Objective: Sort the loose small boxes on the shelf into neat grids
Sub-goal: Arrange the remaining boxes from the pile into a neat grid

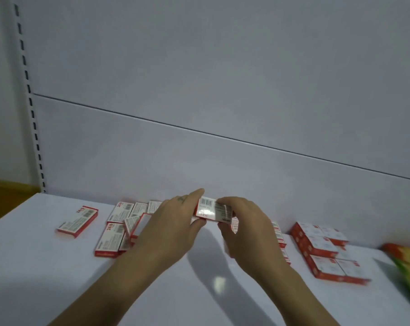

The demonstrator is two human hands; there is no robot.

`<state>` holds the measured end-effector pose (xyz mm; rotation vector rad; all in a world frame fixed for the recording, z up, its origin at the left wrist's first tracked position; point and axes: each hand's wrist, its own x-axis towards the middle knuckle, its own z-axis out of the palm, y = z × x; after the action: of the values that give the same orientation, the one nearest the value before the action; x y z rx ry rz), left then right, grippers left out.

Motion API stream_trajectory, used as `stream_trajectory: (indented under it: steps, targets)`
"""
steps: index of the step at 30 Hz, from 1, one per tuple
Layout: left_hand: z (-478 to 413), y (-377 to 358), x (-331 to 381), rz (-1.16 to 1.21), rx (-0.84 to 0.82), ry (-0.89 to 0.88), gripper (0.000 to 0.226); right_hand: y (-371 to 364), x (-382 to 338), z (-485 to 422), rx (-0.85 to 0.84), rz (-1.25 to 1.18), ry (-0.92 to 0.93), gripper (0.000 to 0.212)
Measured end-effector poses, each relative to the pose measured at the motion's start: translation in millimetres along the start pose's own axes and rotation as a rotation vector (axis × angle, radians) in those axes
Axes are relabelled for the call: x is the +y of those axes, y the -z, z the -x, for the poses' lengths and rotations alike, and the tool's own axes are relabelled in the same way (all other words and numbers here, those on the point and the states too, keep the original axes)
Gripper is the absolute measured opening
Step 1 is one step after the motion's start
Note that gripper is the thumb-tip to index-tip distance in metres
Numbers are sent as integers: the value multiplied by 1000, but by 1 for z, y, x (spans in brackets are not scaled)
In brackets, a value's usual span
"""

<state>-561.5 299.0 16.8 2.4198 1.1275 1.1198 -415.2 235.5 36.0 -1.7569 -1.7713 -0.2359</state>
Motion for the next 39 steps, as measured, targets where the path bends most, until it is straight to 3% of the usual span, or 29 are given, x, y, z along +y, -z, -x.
stream_trajectory:
  steps: [9, 13, 17, 20, 24, 30, 36, 39]
  targets:
    - [30, -13, -3, 286, -73, 94, 43, -14, 32, 45, -22, -344, -116, 40]
    - [32, -20, -2, 392, -108, 181, 15, -9, 34, 47, -39, -446, -183, 39]
    - [32, -21, -5, 493, -84, 214, 35, -8, 27, 49, -80, -720, -311, 30]
    - [30, -21, -2, 611, -43, 282, 19, -10, 24, 49, -69, -880, -416, 36]
    - [31, -19, 4, 734, -9, 337, 21, -7, 21, 49, -58, -910, -427, 33]
    - [35, -24, 6, 595, -103, 247, 50, -5, 18, 48, -48, -937, -484, 28]
    - [38, -30, 7, 594, -201, 219, 35, -3, 21, 47, -389, -909, -584, 35]
    - [39, -29, 14, 691, -215, 261, 28, -2, 17, 48, -431, -873, -551, 38]
